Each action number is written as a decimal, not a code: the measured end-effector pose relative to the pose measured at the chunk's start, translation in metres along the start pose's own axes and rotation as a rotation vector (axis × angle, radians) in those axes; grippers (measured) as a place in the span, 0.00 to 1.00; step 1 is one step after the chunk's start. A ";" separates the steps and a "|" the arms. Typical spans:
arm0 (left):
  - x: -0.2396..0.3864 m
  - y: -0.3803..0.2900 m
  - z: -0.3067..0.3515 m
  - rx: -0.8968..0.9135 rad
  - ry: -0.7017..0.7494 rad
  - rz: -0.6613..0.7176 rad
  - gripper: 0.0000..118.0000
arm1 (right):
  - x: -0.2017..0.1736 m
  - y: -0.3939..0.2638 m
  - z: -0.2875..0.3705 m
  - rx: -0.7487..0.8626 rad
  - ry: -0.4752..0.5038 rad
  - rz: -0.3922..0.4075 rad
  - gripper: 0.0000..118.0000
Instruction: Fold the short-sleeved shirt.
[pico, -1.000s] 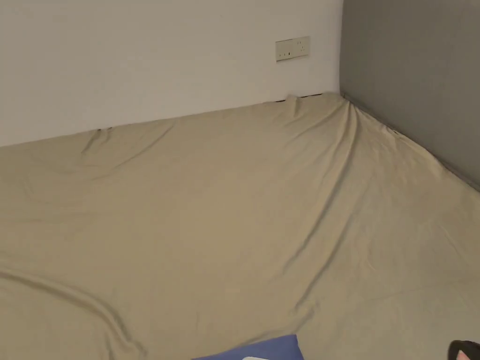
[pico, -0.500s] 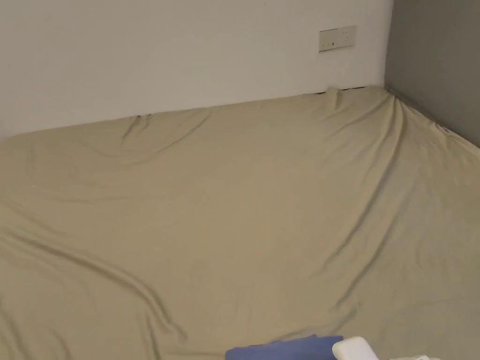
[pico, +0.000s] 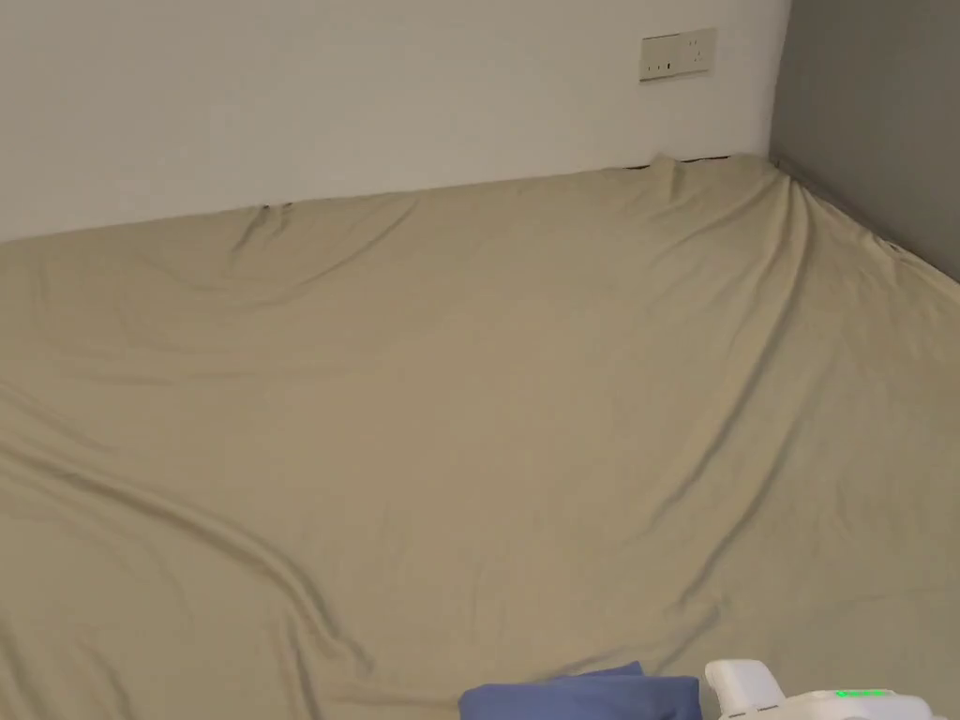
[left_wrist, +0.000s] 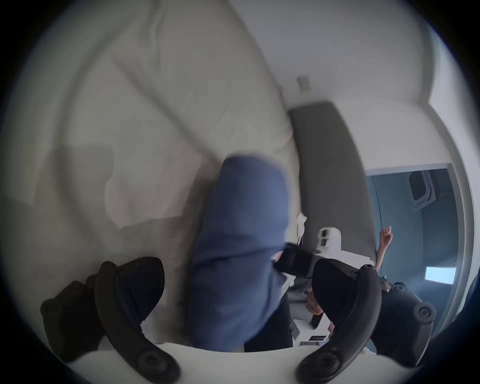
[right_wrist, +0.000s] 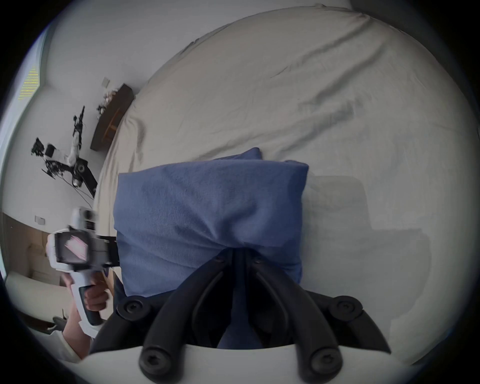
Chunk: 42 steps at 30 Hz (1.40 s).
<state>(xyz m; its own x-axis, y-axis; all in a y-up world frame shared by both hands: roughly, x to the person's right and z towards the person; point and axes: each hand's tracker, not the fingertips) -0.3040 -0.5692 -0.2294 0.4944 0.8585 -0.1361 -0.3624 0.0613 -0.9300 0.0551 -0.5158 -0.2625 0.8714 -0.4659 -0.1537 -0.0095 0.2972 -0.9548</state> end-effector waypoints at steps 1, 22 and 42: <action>0.005 0.001 -0.001 0.044 -0.007 -0.026 1.00 | 0.002 -0.004 0.000 0.016 0.008 -0.007 0.12; -0.007 0.017 0.103 0.216 -0.074 0.156 0.23 | -0.008 -0.019 0.061 0.208 0.045 -0.052 0.12; -0.115 0.086 0.364 0.781 0.407 0.397 0.82 | -0.068 -0.001 0.083 0.266 0.007 -0.096 0.12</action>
<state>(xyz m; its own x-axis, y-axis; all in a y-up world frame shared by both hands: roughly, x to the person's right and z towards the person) -0.6791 -0.4774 -0.1693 0.4056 0.6566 -0.6359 -0.9127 0.2524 -0.3215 0.0368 -0.4153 -0.2297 0.8586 -0.5081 -0.0684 0.2029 0.4592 -0.8648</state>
